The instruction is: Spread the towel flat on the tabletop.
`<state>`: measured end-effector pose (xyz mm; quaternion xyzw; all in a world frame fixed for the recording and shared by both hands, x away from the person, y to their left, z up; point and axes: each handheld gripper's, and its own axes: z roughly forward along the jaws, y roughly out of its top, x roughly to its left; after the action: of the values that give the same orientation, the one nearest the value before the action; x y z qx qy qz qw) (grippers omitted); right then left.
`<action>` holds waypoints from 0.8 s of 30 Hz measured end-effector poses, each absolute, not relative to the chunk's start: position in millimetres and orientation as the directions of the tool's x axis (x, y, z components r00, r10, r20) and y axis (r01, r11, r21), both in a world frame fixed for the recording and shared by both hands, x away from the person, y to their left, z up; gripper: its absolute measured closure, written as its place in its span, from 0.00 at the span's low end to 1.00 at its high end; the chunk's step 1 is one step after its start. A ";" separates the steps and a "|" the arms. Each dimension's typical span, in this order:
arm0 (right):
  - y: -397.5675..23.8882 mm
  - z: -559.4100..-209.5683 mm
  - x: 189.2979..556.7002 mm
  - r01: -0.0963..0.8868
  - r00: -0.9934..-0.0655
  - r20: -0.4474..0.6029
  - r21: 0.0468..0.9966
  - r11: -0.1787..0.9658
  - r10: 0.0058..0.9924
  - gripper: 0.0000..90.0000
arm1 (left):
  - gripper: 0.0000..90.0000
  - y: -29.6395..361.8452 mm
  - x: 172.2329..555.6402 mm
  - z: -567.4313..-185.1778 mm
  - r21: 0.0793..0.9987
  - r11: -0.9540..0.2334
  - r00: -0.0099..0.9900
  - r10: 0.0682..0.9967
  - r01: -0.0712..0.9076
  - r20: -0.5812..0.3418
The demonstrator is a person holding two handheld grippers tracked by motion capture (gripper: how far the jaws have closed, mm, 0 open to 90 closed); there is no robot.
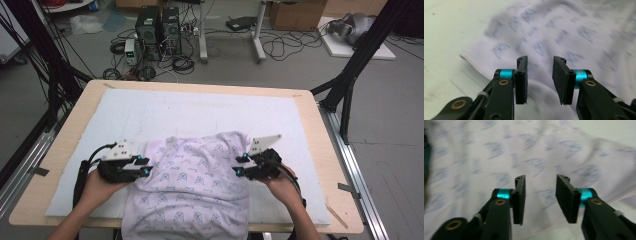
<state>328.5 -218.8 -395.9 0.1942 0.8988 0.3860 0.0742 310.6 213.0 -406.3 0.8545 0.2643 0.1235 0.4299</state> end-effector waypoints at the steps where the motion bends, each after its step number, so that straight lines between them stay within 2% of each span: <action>1: -217.4 -397.4 335.8 0.295 -0.913 0.015 0.715 0.634 0.408 0.62 | 0.69 209.8 320.8 -408.2 0.795 -0.491 0.822 0.569 0.357 -0.018; 3: -212.8 -403.7 351.5 0.306 -0.906 0.001 0.693 0.653 0.424 0.59 | 0.64 204.2 339.8 -415.6 0.769 -0.508 0.797 0.604 0.389 -0.005; 6: -207.4 -416.3 363.0 0.313 -0.911 0.002 0.655 0.688 0.413 0.61 | 0.57 202.0 354.3 -429.0 0.722 -0.514 0.777 0.627 0.464 -0.052; 7: -205.5 -420.2 364.1 0.318 -0.911 -0.004 0.633 0.706 0.413 0.64 | 0.59 201.7 356.9 -433.4 0.696 -0.533 0.779 0.625 0.481 -0.060; 8: -204.1 -423.7 364.6 0.321 -0.912 -0.003 0.616 0.720 0.409 0.69 | 0.65 201.7 357.6 -436.1 0.693 -0.533 0.782 0.620 0.485 -0.071; 9: -203.0 -426.9 364.0 0.323 -0.914 0.001 0.608 0.725 0.406 0.78 | 0.71 202.1 356.4 -435.7 0.703 -0.530 0.785 0.616 0.475 -0.067; 10: -202.3 -430.4 363.3 0.320 -0.918 0.006 0.603 0.731 0.397 0.84 | 0.86 201.8 354.9 -434.4 0.706 -0.536 0.796 0.602 0.463 -0.065; 11: -203.5 -431.3 362.4 0.315 -0.922 0.019 0.619 0.719 0.388 0.96 | 0.95 200.6 353.0 -433.0 0.703 -0.551 0.801 0.596 0.450 -0.045; 15: -206.9 -427.8 357.9 0.318 -0.928 0.052 0.623 0.714 0.368 0.98 | 0.98 204.4 344.4 -425.0 0.717 -0.549 0.803 0.595 0.430 -0.026; 18: -212.4 -416.0 344.0 0.287 -0.937 0.036 0.650 0.704 0.349 0.99 | 0.98 214.6 328.7 -416.0 0.750 -0.524 0.809 0.588 0.404 -0.025; 22: -223.7 -406.8 310.9 0.242 -0.951 0.020 0.670 0.702 0.309 0.99 | 0.98 227.9 295.0 -414.1 0.772 -0.512 0.828 0.560 0.377 -0.033; 24: -229.1 -409.7 293.3 0.247 -0.956 0.053 0.677 0.693 0.288 0.99 | 0.98 232.9 278.5 -416.2 0.778 -0.507 0.843 0.535 0.371 -0.053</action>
<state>293.3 -229.1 -409.7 0.1454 0.9197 0.3636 0.0287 278.5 232.9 -416.2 0.8624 0.2627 0.0974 0.4216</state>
